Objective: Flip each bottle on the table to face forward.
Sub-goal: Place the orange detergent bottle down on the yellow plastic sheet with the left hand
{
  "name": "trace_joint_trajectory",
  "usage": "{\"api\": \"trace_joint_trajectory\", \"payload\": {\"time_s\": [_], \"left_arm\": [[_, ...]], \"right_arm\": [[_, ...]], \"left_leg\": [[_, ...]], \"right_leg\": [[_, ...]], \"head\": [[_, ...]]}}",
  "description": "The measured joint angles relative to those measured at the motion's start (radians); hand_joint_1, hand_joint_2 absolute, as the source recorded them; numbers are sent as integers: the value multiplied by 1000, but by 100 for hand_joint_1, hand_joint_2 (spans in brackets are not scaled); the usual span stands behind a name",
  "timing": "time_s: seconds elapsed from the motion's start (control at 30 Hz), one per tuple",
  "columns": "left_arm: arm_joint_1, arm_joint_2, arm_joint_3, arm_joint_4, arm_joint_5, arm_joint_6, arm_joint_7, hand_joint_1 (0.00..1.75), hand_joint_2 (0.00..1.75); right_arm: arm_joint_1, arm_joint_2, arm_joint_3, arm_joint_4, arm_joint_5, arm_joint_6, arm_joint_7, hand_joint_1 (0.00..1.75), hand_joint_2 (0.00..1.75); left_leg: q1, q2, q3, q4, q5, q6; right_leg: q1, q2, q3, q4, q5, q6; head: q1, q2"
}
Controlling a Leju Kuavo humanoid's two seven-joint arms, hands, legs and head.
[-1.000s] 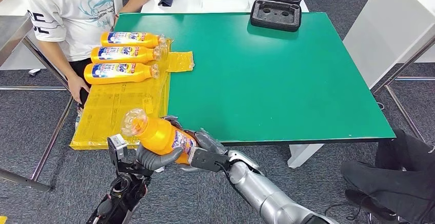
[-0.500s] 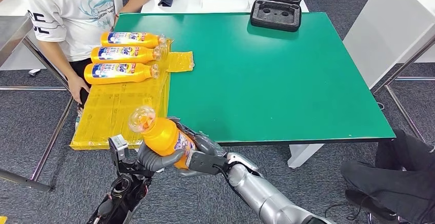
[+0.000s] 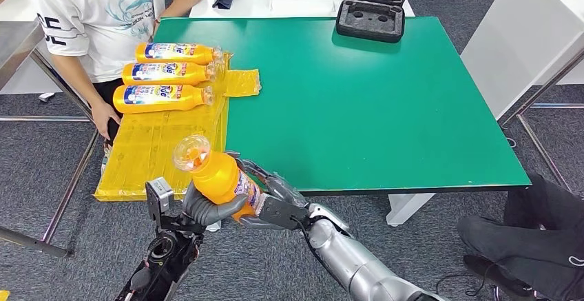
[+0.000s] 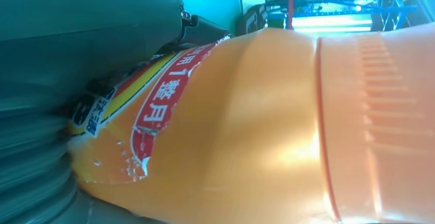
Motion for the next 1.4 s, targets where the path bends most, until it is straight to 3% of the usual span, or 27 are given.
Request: {"api": "trace_joint_trajectory", "payload": {"time_s": [0.23, 0.53, 0.83, 1.1, 1.23, 1.4], "left_arm": [[1, 1, 15, 0, -45, 90, 2, 175, 175], [-4, 12, 115, 17, -106, 242, 4, 175, 175], [-77, 72, 258, 41, -164, 386, -4, 175, 175], [-165, 142, 284, 28, -364, 518, 44, 175, 175], [-204, 176, 283, 14, -439, 553, 77, 175, 175], [-233, 209, 256, 22, -631, 599, 166, 175, 175]], "right_arm": [[24, -7, -28, -83, -72, 17, 0, 0, 0], [79, -44, -71, -285, -163, 64, 0, 0, 0], [153, -86, -103, -475, -215, 71, 0, 0, 0], [202, -102, -121, -572, -265, 62, 0, 0, 0], [225, -102, -130, -591, -267, 65, 0, 0, 175], [236, -96, -139, -596, -265, 95, 0, 0, 175]], "left_leg": [[0, 0, 0, 0, 0, 0], [0, 0, 0, 0, 0, 0], [0, 0, 0, 0, 0, 0], [0, 0, 0, 0, 0, 0], [0, 0, 0, 0, 0, 0], [0, 0, 0, 0, 0, 0]], "right_leg": [[0, 0, 0, 0, 0, 0], [0, 0, 0, 0, 0, 0], [0, 0, 0, 0, 0, 0], [0, 0, 0, 0, 0, 0], [0, 0, 0, 0, 0, 0], [0, 0, 0, 0, 0, 0]], "head": [[0, 0], [0, 0], [0, 0], [0, 0], [0, 0], [0, 0]]}}
